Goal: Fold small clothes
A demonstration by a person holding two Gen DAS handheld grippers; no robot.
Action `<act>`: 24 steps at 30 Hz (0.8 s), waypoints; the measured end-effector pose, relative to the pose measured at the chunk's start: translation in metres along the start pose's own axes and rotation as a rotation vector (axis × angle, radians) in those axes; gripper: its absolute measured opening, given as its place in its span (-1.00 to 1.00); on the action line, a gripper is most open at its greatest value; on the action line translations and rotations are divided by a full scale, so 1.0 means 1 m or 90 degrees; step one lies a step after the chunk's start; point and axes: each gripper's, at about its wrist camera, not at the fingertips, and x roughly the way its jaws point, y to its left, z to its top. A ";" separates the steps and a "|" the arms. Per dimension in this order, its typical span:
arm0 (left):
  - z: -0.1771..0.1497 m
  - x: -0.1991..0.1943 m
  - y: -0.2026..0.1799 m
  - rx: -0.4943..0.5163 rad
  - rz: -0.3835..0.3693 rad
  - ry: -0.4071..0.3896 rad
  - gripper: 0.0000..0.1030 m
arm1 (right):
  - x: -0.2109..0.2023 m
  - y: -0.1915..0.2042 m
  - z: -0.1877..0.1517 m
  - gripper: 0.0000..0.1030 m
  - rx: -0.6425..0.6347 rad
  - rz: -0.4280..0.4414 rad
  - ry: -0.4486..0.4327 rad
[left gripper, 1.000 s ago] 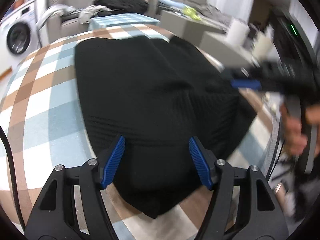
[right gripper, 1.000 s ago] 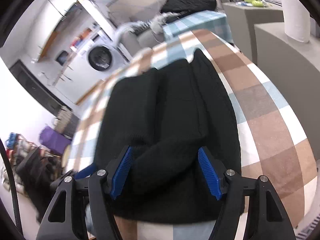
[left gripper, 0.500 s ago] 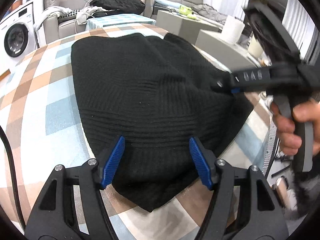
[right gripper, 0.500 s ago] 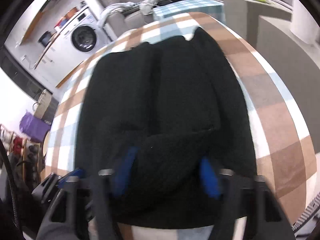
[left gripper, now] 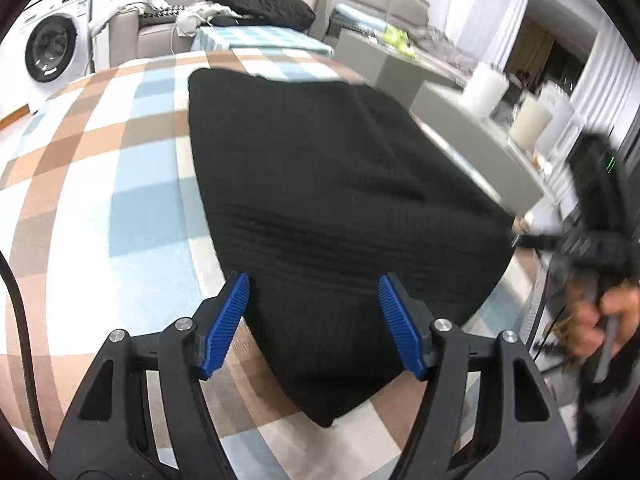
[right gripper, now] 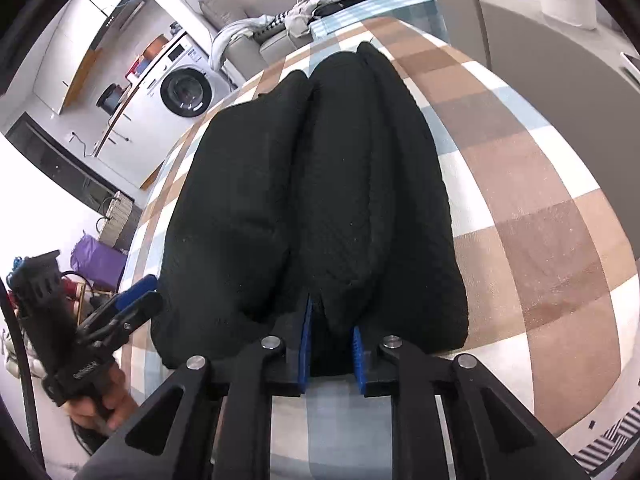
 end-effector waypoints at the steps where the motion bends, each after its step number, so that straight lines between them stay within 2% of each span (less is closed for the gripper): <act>1: -0.002 0.002 -0.002 0.011 0.005 0.005 0.28 | -0.006 0.002 0.002 -0.45 -0.009 -0.004 -0.013; 2: -0.004 0.003 -0.005 0.022 0.009 0.012 0.29 | -0.015 0.005 0.004 -0.28 -0.028 -0.023 -0.037; 3: -0.006 0.005 -0.007 0.037 0.013 0.019 0.31 | -0.020 0.006 0.005 -0.22 -0.035 -0.031 -0.048; 6: -0.006 0.004 -0.007 0.039 0.004 0.019 0.31 | -0.034 0.007 0.018 -0.21 -0.045 -0.052 -0.089; 9: -0.003 -0.002 0.004 0.004 -0.009 0.004 0.31 | -0.033 0.011 0.039 -0.18 -0.052 -0.026 -0.110; 12: 0.000 -0.011 0.014 -0.024 0.003 -0.018 0.31 | 0.003 0.026 0.068 -0.16 -0.067 0.008 -0.072; 15: 0.003 -0.020 0.026 -0.049 0.020 -0.041 0.31 | 0.046 0.042 0.090 -0.16 -0.093 0.013 -0.024; 16: 0.004 -0.022 0.029 -0.054 0.019 -0.046 0.31 | 0.064 0.044 0.096 -0.17 -0.098 -0.005 0.005; 17: 0.005 -0.025 0.032 -0.061 0.020 -0.052 0.31 | 0.072 0.046 0.098 -0.28 -0.102 -0.015 0.018; 18: 0.006 -0.028 0.036 -0.070 0.027 -0.061 0.31 | 0.080 0.045 0.102 -0.65 -0.106 -0.017 0.028; 19: 0.007 -0.030 0.038 -0.076 0.027 -0.066 0.31 | 0.084 0.048 0.106 -0.84 -0.120 -0.005 0.043; 20: 0.008 -0.032 0.040 -0.080 0.024 -0.070 0.31 | 0.079 0.052 0.108 -0.84 -0.130 0.014 0.038; 21: 0.010 -0.035 0.041 -0.085 0.018 -0.075 0.31 | 0.068 0.058 0.112 -0.85 -0.140 0.029 0.010; 24: 0.013 -0.035 0.039 -0.076 0.001 -0.074 0.31 | 0.032 0.066 0.131 -0.85 -0.156 0.023 -0.050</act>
